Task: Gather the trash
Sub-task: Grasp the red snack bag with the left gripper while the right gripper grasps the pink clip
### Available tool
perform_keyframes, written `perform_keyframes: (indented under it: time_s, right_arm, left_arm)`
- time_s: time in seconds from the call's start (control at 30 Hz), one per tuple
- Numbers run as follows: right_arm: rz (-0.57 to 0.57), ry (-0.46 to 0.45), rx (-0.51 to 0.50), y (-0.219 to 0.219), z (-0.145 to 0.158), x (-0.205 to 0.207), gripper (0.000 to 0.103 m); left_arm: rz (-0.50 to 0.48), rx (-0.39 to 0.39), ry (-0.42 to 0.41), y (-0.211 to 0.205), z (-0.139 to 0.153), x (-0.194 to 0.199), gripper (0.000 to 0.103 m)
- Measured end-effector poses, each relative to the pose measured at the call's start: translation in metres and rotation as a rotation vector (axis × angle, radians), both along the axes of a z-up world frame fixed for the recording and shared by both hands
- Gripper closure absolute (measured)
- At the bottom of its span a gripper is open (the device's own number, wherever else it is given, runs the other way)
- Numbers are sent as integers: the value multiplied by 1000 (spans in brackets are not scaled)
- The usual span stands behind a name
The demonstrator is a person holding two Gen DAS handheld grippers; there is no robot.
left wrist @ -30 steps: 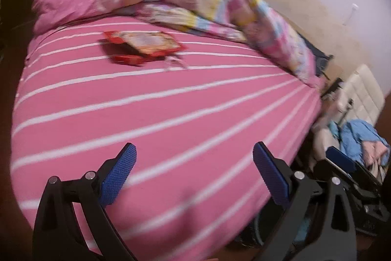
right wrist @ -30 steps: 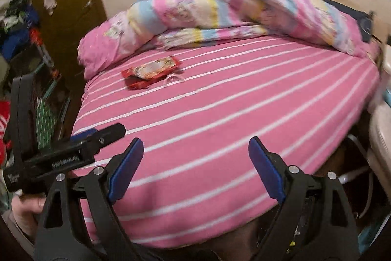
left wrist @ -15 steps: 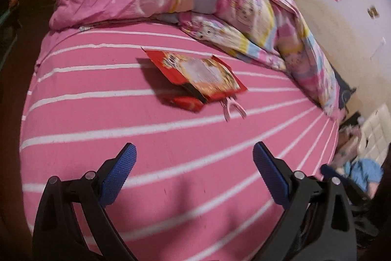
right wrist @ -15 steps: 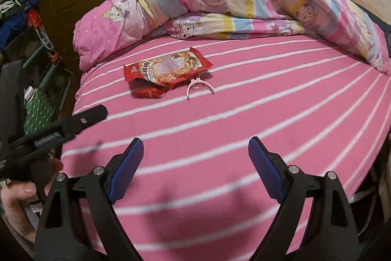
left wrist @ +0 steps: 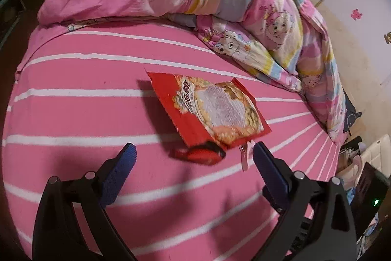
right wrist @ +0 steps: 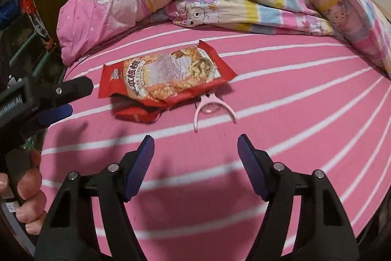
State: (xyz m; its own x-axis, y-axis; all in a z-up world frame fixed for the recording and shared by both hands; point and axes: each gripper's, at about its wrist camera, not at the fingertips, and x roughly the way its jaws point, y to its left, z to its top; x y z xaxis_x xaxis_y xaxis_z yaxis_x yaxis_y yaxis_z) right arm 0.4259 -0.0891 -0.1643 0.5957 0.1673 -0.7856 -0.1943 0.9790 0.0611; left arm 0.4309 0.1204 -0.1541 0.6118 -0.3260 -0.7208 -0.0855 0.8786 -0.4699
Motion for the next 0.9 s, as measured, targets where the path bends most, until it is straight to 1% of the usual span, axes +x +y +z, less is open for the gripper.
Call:
perform_keyframes:
  time_s: [0.1, 0.13, 0.17, 0.2, 0.27, 0.33, 0.4, 0.47, 0.53, 0.6, 0.63, 0.67, 0.7, 0.77, 0.8, 0.83, 0.87, 0.9]
  right_arm:
    - [14, 8, -3, 5, -6, 14, 41]
    - [25, 16, -6, 8, -10, 20, 45]
    - [31, 20, -13, 10, -13, 25, 49]
    - [33, 21, -26, 13, -17, 30, 51]
    - [29, 24, -34, 14, -21, 38, 57]
    - [25, 36, -39, 16, -27, 43, 59]
    - [14, 56, -54, 16, -35, 50, 63]
    - [5, 68, -58, 15, -39, 54, 67]
    - [-3, 65, -56, 13, -44, 56, 67]
    - [-1, 62, -54, 12, -46, 57, 67]
    - [-1, 53, -62, 13, -46, 56, 68]
    - [-1, 46, -70, 13, -47, 56, 72]
    - [-1, 44, -74, 13, -47, 56, 76]
    - [-5, 45, -74, 13, -48, 56, 97]
    - [-13, 46, -66, 12, -47, 56, 97]
    - [-20, 49, -59, 11, -46, 56, 97]
    - [-25, 50, -54, 11, -46, 56, 97]
    - [-28, 49, -51, 10, -45, 56, 97]
  left_arm:
    - [10, 12, 37, -1, -10, 18, 10]
    - [15, 4, 56, -1, -16, 24, 10]
    - [15, -19, 75, 0, -22, 29, 10]
    - [10, -37, 90, 0, -29, 34, 10]
    - [9, -49, 115, -1, -37, 41, 10]
    - [4, -69, 121, -2, -42, 46, 10]
    - [-5, -85, 121, -3, -44, 51, 10]
    - [-6, -78, 125, -2, -49, 55, 10]
    - [0, -82, 124, -2, -51, 57, 11]
    - [-6, -64, 115, -5, -50, 59, 12]
    - [-8, -45, 113, -7, -49, 58, 17]
    - [-7, -29, 114, -8, -50, 59, 25]
    - [-7, -7, 119, -10, -50, 59, 37]
    - [-2, 10, 119, -10, -52, 57, 53]
    - [5, 11, 124, -9, -53, 57, 66]
    - [12, 8, 128, -7, -54, 57, 72]
    - [20, -5, 129, -4, -55, 56, 76]
    - [23, -34, 130, -1, -56, 56, 85]
